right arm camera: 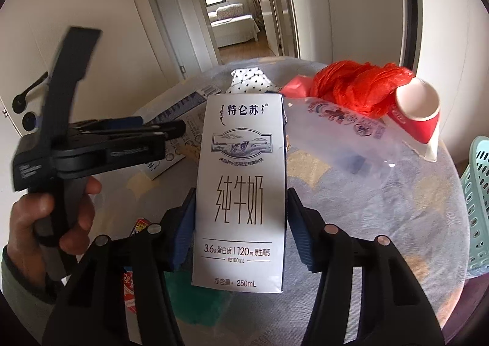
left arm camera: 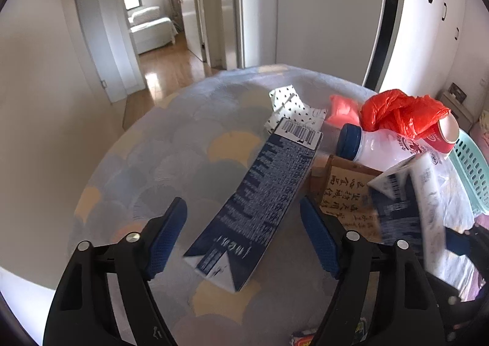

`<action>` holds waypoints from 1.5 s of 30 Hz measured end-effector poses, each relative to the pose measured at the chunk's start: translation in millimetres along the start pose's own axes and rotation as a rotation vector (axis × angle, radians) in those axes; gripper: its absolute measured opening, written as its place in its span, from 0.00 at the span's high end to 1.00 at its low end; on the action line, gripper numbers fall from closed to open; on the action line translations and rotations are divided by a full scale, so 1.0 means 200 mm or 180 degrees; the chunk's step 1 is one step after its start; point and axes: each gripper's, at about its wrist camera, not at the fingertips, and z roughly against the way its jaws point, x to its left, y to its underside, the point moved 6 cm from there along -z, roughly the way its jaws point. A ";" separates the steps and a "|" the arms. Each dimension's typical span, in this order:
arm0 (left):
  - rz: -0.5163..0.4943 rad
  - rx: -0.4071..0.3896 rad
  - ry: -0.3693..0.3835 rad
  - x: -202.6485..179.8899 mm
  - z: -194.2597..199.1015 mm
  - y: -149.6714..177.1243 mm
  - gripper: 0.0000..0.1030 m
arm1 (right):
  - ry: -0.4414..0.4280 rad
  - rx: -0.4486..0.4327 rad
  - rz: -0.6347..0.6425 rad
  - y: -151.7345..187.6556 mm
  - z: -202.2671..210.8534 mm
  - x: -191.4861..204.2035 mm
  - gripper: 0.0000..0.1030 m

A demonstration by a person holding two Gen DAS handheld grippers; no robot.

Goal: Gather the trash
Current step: 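Grasp the blue carton with the left tool while the right tool grasps the white milk carton, then carry both cartons over the teal basket and open both tools to drop them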

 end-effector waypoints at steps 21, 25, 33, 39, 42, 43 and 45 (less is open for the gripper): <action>-0.0134 -0.0683 0.0344 -0.42 0.45 -0.12 0.68 | 0.0221 -0.0740 -0.0354 -0.08 0.59 -0.38 0.49; -0.0265 -0.0849 0.0543 -0.67 0.54 -0.17 0.68 | 0.0397 -0.0897 -0.0476 -0.09 0.73 -0.54 0.49; -0.0434 -0.0976 0.1067 -1.18 0.55 -0.21 0.68 | 0.0906 -0.1048 -0.0729 -0.06 0.92 -0.92 0.49; -0.0543 -0.0849 0.1428 -1.56 0.48 -0.23 0.68 | 0.1241 -0.1021 -0.1199 0.02 0.98 -1.36 0.49; -0.0562 -0.0718 0.1622 -1.74 0.41 -0.25 0.68 | 0.1390 -0.0956 -0.1398 0.08 0.99 -1.55 0.49; -0.0562 -0.0672 0.1672 -1.80 0.38 -0.25 0.68 | 0.1440 -0.0923 -0.1442 0.10 0.98 -1.60 0.49; -0.0549 -0.0598 0.1768 -1.89 0.33 -0.25 0.68 | 0.1540 -0.0798 -0.1563 0.15 0.95 -1.72 0.49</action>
